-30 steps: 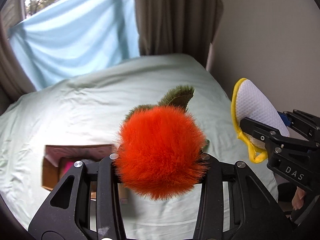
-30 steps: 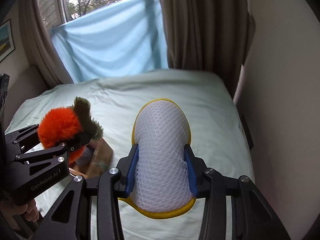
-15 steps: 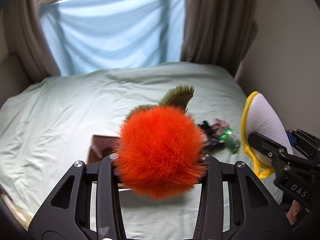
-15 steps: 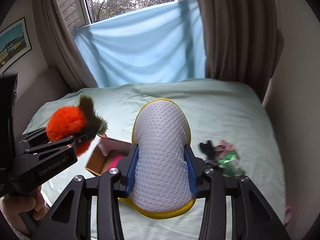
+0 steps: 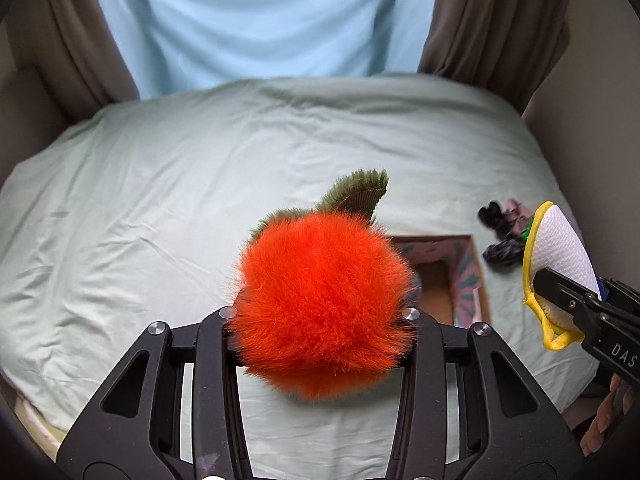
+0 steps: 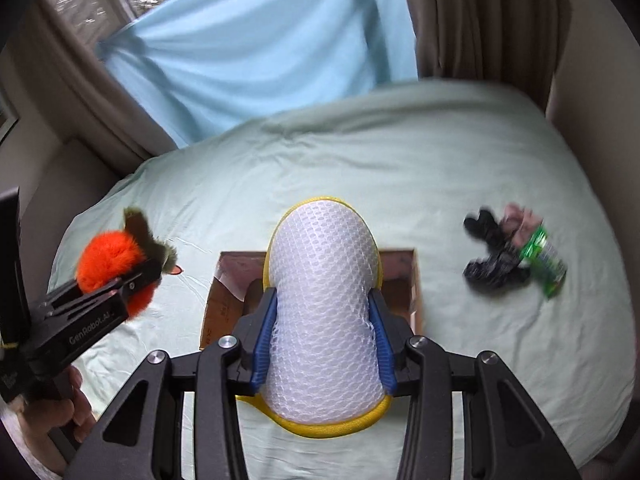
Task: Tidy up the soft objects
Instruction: 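Carry the orange pom-pom and yellow mesh pad over the box with both tools, then open both tools to drop the pom-pom and mesh pad into the box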
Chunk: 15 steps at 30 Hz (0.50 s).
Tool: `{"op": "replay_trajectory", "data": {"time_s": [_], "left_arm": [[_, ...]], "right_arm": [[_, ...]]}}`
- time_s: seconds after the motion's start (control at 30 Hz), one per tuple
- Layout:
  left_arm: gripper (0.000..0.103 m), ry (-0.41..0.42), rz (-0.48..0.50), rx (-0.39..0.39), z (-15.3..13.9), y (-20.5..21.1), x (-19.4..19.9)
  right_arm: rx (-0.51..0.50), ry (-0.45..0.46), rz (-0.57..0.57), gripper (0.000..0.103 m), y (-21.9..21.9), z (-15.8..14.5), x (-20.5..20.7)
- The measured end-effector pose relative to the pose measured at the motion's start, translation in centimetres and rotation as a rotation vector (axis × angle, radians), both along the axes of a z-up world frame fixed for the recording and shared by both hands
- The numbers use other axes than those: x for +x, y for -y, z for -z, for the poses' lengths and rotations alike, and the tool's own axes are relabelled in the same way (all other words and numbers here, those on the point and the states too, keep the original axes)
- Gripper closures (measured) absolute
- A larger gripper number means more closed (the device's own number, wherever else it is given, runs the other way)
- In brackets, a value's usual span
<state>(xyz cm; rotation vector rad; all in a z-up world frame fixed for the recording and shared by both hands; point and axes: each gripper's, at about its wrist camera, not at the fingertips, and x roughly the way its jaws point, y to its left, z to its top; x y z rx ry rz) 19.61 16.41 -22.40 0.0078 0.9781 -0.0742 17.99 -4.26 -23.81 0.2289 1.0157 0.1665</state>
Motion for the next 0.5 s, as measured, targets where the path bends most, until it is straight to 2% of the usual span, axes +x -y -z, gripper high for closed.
{"op": "replay_trajectory", "data": {"time_s": [0.27, 0.5], "left_arm": [[0.067, -0.135, 0.000, -0.031, 6.7, -1.5, 3.4], [0.067, -0.281, -0.015, -0.064, 12.1, -1.9, 6.2]], "right_arm": [[0.037, -0.159, 0.054, 0.063, -1.0, 6.6, 3.9], [0.158, -0.322, 0.158, 0.061, 0.6, 11.8, 7.2]]}}
